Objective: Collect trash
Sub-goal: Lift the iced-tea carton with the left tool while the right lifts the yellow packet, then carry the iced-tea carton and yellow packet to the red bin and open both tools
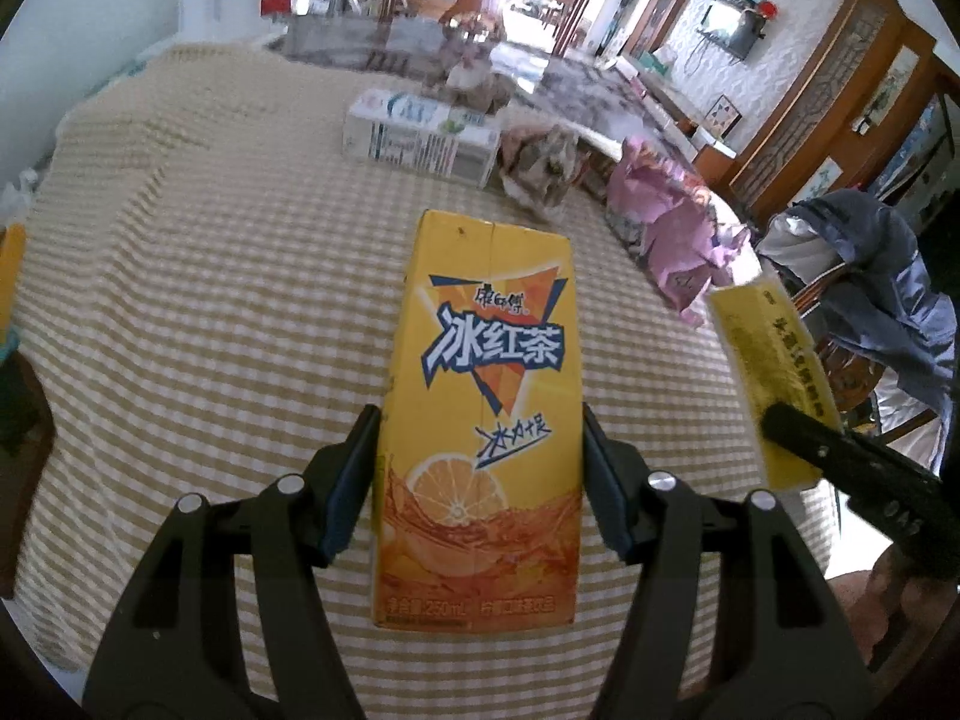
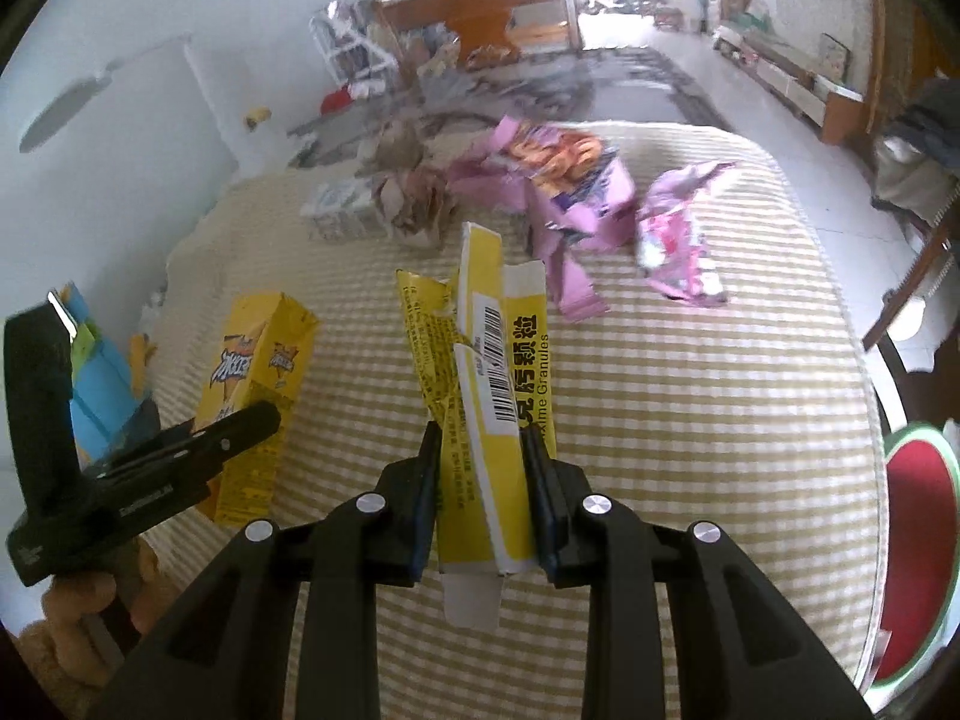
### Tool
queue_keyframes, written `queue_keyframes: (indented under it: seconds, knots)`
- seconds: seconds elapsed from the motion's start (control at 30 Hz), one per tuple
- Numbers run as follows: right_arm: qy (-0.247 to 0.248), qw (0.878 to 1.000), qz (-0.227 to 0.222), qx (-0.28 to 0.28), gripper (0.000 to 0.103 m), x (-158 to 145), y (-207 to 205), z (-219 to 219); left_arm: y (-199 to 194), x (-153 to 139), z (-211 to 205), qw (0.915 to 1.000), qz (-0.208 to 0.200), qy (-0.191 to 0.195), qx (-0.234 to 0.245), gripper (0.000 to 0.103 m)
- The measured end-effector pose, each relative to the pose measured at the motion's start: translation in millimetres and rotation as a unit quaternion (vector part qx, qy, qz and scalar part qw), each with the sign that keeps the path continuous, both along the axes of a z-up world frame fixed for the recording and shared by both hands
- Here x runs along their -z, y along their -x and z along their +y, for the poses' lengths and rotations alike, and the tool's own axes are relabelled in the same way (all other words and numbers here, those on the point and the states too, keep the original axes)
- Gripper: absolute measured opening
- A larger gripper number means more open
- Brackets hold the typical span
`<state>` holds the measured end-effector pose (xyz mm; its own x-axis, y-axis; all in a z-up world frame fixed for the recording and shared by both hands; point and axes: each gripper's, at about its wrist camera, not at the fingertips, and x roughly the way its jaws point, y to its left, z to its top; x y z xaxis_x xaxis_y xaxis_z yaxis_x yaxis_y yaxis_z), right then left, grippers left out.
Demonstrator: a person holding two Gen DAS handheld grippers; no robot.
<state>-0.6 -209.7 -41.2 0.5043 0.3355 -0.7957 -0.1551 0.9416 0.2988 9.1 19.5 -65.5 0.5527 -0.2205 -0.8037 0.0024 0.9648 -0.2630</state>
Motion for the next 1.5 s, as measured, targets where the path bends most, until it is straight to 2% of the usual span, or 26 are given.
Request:
queue_keyframes:
  seconds: [0.17, 0.4, 0.8, 1.0, 1.23, 1.5]
  knots:
    - [-0.039, 0.999, -0.014, 0.034, 0.026, -12.5, 18.8, -26.2, 6.3, -15.5, -1.8, 0.9998, -0.021, -0.001, 0.003, 0.061]
    - [-0.042, 0.997, -0.043, 0.047, 0.026, -29.7, 41.1, -43.4, 18.7, -46.8, -16.3, 0.9981, -0.06, -0.001, 0.01, 0.061]
    - [-0.096, 0.987, -0.06, 0.111, 0.027, -39.0, 63.4, -104.8, 34.8, -82.5, -77.6, 0.9923, -0.1, -0.009, 0.073, 0.061]
    - [-0.133, 0.979, -0.065, 0.142, 0.027, -38.5, 72.5, -131.1, 34.9, -83.7, -100.8, 0.991, -0.093, -0.005, 0.096, 0.061]
    - [-0.154, 0.968, -0.079, 0.183, 0.027, -39.0, 85.2, -170.5, 33.8, -71.0, -136.0, 0.9885, -0.06, 0.01, 0.138, 0.061]
    - [-0.135, 0.952, -0.073, 0.267, 0.027, -16.3, 112.7, -238.1, 29.7, -58.1, -181.8, 0.982, -0.031, 0.006, 0.186, 0.061]
